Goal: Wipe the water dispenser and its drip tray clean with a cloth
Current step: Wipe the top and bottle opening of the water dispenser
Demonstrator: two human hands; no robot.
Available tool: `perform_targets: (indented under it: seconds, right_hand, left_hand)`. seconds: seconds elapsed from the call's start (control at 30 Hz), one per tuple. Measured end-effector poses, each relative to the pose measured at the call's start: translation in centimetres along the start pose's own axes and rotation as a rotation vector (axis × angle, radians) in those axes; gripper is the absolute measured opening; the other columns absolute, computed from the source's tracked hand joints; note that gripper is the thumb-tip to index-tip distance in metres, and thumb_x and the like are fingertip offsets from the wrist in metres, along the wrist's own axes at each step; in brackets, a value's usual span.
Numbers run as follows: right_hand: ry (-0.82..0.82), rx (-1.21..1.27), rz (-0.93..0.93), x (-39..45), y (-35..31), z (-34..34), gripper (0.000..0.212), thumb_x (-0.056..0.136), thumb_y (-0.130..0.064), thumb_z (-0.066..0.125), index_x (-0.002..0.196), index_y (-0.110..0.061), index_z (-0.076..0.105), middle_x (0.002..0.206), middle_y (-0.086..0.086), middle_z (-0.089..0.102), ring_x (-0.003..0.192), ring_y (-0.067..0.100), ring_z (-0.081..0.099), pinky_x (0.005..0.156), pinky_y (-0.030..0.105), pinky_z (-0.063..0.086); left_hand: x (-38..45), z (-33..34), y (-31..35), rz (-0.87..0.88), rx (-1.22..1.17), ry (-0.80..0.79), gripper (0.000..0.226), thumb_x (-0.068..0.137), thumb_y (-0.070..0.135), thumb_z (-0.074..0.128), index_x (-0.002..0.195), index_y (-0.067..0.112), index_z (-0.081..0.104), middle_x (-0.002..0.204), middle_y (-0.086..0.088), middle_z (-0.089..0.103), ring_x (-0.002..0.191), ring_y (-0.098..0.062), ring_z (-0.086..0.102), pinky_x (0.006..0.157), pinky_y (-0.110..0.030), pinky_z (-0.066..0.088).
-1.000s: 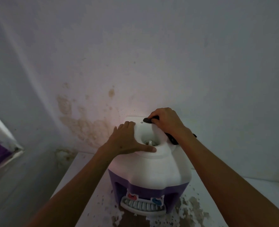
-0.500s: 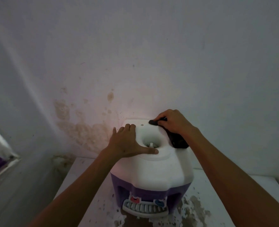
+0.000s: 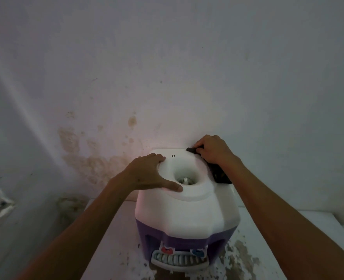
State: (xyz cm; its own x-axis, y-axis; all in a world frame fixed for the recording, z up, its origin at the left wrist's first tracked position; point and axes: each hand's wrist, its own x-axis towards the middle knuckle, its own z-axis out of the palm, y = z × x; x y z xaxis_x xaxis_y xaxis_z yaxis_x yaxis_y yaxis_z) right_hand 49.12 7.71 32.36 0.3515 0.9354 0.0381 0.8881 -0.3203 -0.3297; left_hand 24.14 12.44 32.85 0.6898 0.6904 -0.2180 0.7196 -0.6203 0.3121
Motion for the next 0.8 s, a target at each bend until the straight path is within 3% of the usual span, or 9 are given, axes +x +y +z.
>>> perform_targets:
  seconds: [0.23, 0.37, 0.47, 0.57, 0.7, 0.8]
  right_hand:
    - [-0.045, -0.064, -0.133, 2.1, -4.0, 1.6, 0.031, 0.098, -0.018, 0.050, 0.113, -0.030, 0.074, 0.119, 0.004, 0.068, 0.104, 0.025, 0.063, 0.092, 0.040, 0.053]
    - [-0.123, -0.022, -0.214, 1.8, -4.3, 1.4, 0.030, 0.101, -0.017, 0.046, 0.116, -0.024, 0.071, 0.121, 0.000, 0.069, 0.110, 0.023, 0.061, 0.097, 0.041, 0.049]
    - [-0.025, 0.046, -0.249, 0.0, -2.6, 0.3, 0.029, 0.098, -0.021, 0.056, 0.125, -0.027, 0.067, 0.124, -0.005, 0.068, 0.115, 0.019, 0.060, 0.100, 0.039, 0.048]
    - [0.141, -0.019, -0.228, -2.3, -0.7, -0.6, 0.030, 0.098, -0.029, 0.060, 0.127, -0.028, 0.066, 0.123, -0.004, 0.066, 0.115, 0.020, 0.057, 0.095, 0.039, 0.050]
    - [0.045, -0.052, -0.147, -3.6, -0.4, -0.5, 0.037, 0.102, -0.034, 0.053, 0.139, -0.032, 0.058, 0.130, 0.002, 0.065, 0.116, 0.026, 0.060, 0.095, 0.042, 0.051]
    - [0.029, -0.101, -0.102, -2.6, -1.5, 0.2, 0.035, 0.103, -0.030, 0.050, 0.137, -0.032, 0.061, 0.129, 0.004, 0.066, 0.113, 0.029, 0.061, 0.093, 0.042, 0.052]
  left_hand:
    - [0.9, -1.2, -0.9, 0.028, 0.041, -0.044, 0.119, 0.057, 0.086, 0.072, 0.155, 0.030, 0.034, 0.160, 0.007, 0.037, 0.142, -0.019, 0.039, 0.115, -0.040, 0.034]
    - [1.3, -1.8, -0.8, 0.049, 0.085, -0.039, 0.116, 0.056, 0.086, 0.073, 0.152, 0.030, 0.039, 0.155, 0.007, 0.044, 0.137, -0.019, 0.044, 0.111, -0.039, 0.038]
    - [1.6, -2.1, -1.1, 0.046, 0.062, -0.052, 0.116, 0.053, 0.088, 0.073, 0.150, 0.032, 0.042, 0.153, 0.010, 0.046, 0.135, -0.017, 0.045, 0.110, -0.039, 0.039]
    - [1.6, -2.3, -1.3, 0.045, 0.020, -0.048, 0.113, 0.053, 0.087, 0.074, 0.148, 0.034, 0.046, 0.150, 0.011, 0.050, 0.132, -0.014, 0.048, 0.109, -0.037, 0.041]
    - [1.6, -2.6, -1.2, 0.048, 0.012, -0.046, 0.109, 0.055, 0.083, 0.076, 0.148, 0.031, 0.048, 0.148, 0.010, 0.051, 0.129, -0.013, 0.050, 0.105, -0.033, 0.042]
    - [1.3, -2.6, -1.0, 0.045, 0.006, -0.056, 0.111, 0.056, 0.083, 0.075, 0.150, 0.031, 0.046, 0.151, 0.009, 0.049, 0.131, -0.014, 0.049, 0.108, -0.034, 0.041]
